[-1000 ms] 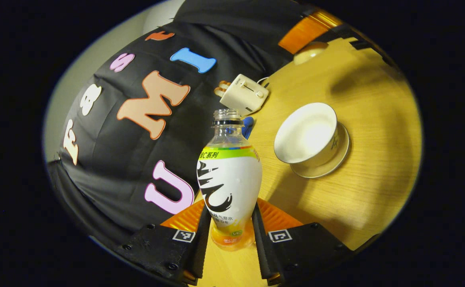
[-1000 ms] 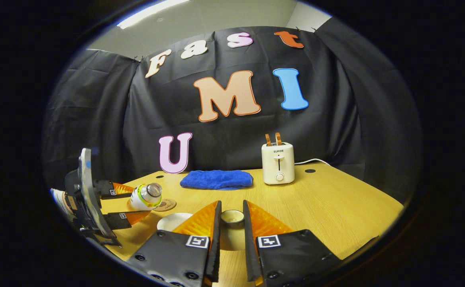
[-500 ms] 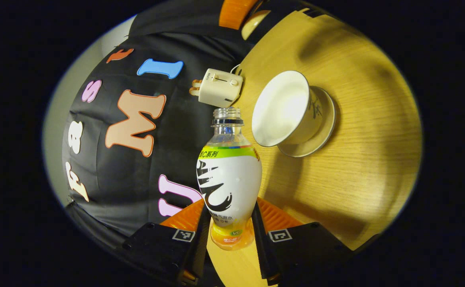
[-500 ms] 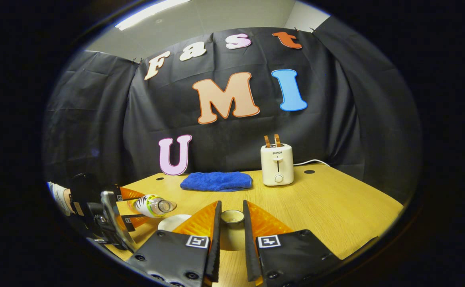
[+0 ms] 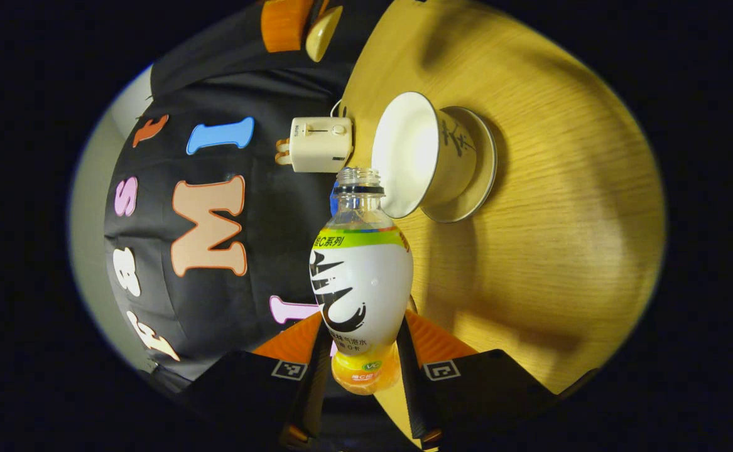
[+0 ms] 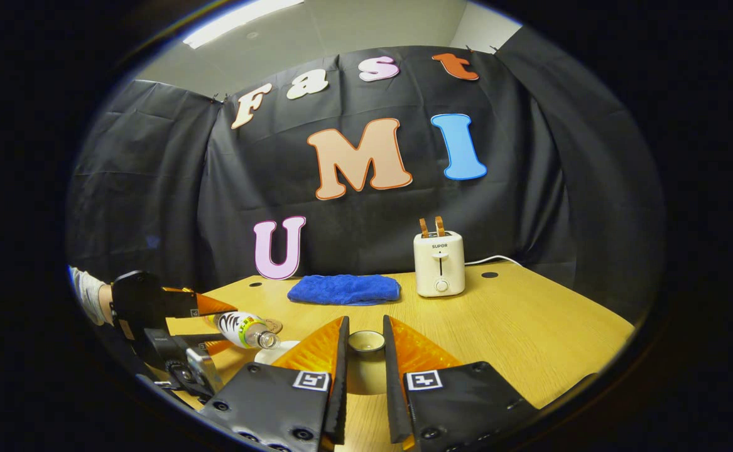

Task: Open the teacup lid with one hand, grasp the water bottle and pour water into the teacup with the other hand; after pouring, place the water bottle on the coaster and then close the teacup lid.

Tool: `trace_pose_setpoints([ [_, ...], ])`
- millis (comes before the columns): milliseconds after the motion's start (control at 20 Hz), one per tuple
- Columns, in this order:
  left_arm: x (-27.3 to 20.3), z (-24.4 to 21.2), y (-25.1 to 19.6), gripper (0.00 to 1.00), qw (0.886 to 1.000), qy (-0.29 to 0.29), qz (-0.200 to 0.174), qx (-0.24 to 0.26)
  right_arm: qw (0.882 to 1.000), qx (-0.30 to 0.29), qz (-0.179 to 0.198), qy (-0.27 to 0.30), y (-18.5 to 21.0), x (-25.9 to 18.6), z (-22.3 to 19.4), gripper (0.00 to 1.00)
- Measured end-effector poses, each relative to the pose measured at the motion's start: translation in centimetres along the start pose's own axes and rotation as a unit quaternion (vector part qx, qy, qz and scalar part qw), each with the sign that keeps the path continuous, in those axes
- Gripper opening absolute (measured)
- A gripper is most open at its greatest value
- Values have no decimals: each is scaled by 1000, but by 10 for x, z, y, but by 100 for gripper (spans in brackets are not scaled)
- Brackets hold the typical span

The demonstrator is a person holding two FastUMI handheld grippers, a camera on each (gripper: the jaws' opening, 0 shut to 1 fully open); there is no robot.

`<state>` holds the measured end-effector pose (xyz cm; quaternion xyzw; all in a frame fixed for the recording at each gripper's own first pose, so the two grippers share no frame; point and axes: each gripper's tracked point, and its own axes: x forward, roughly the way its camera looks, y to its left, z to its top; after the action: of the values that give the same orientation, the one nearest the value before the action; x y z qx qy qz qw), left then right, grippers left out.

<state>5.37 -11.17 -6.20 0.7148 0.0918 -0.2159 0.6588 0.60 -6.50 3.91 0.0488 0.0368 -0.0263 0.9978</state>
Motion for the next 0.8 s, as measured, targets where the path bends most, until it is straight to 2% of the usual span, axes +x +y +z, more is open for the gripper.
trace_pose_setpoints([
  [100,3,-1,11,52,1000,4,7,30,1000,-1,2,0,2,0,0,30],
  [350,0,-4,19,51,997,18,18,67,1000,0,9,1,6,-1,-1,32],
  [500,-2,-6,21,52,996,21,17,86,1000,-5,6,2,4,-1,-1,30],
  [650,-2,-7,22,52,994,24,20,104,1000,-6,6,-1,5,-2,1,32],
  [700,-1,-7,23,52,993,25,23,113,1000,-7,6,-1,5,-2,2,28],
  [800,-1,-8,25,52,992,31,29,121,1000,-6,7,0,6,-2,1,30],
])
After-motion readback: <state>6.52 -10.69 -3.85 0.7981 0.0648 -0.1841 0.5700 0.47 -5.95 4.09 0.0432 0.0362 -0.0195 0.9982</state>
